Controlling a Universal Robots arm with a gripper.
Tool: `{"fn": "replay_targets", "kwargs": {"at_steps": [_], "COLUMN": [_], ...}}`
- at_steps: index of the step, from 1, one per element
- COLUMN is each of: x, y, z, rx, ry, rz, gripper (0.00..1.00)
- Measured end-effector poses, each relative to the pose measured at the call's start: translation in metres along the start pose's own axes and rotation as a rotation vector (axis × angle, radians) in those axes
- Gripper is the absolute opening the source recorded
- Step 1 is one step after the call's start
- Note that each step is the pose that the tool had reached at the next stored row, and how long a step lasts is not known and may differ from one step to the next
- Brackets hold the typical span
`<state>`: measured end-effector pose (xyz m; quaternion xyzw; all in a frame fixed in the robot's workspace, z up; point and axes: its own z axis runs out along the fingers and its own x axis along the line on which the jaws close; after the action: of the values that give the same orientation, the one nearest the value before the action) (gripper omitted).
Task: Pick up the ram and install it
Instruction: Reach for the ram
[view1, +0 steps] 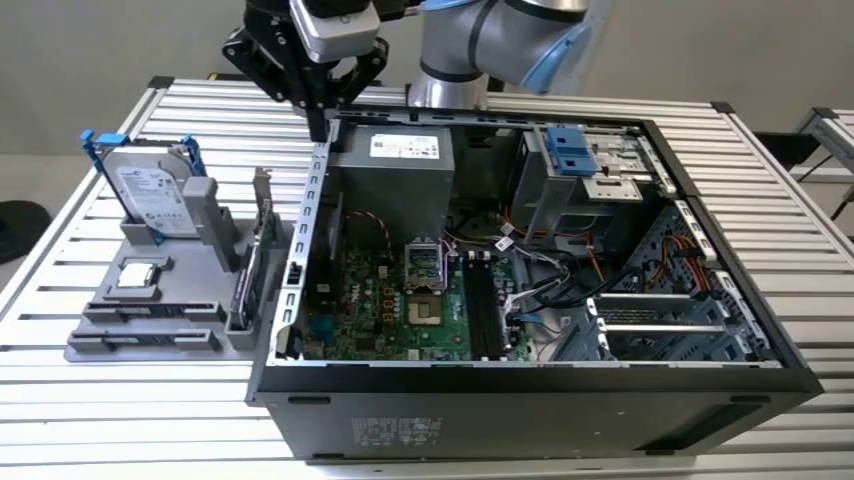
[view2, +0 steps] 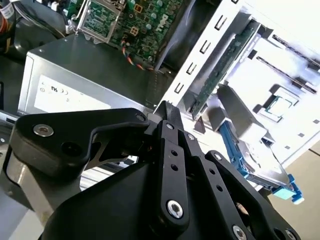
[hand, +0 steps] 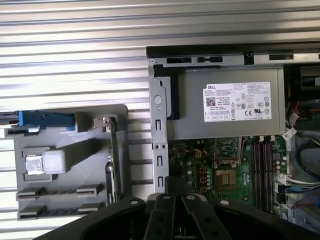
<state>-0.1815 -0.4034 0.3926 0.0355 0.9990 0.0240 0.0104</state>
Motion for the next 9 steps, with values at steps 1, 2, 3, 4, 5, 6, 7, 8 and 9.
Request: {"fn": "replay_targets", "kwargs": {"at_steps": [1,2,3,4,5,6,7,8,9], "x": [0.0011,0.0024,0.0038,0.0053,0.0062,0.007,0.0078,0.009,0.0105], "y": [-0.0001,-0.0003,-0.0006,-0.001,-0.0011,-0.0013,-0.0014,-0.0015,-0.0018], "z": [0.0,-0.0001,-0.0001,-0.0001,-0.0002,-0.0002,-0.0002,-0.0002,-0.0003], "rx": [0.0,0.0,0.0001,0.0,0.0,0.0,0.0,-0.0001,0.0001], "ry": [0.0,0.0,0.0,0.0,0.0,0.0,0.0,0.0,0.0001], "rz": [0.0,0.0,0.0,0.0,0.0,0.0,0.0,0.0,0.0], "gripper": [0.0,0.0,0.0,0.0,0.0,0.0,0.0,0.0,0.0]}}
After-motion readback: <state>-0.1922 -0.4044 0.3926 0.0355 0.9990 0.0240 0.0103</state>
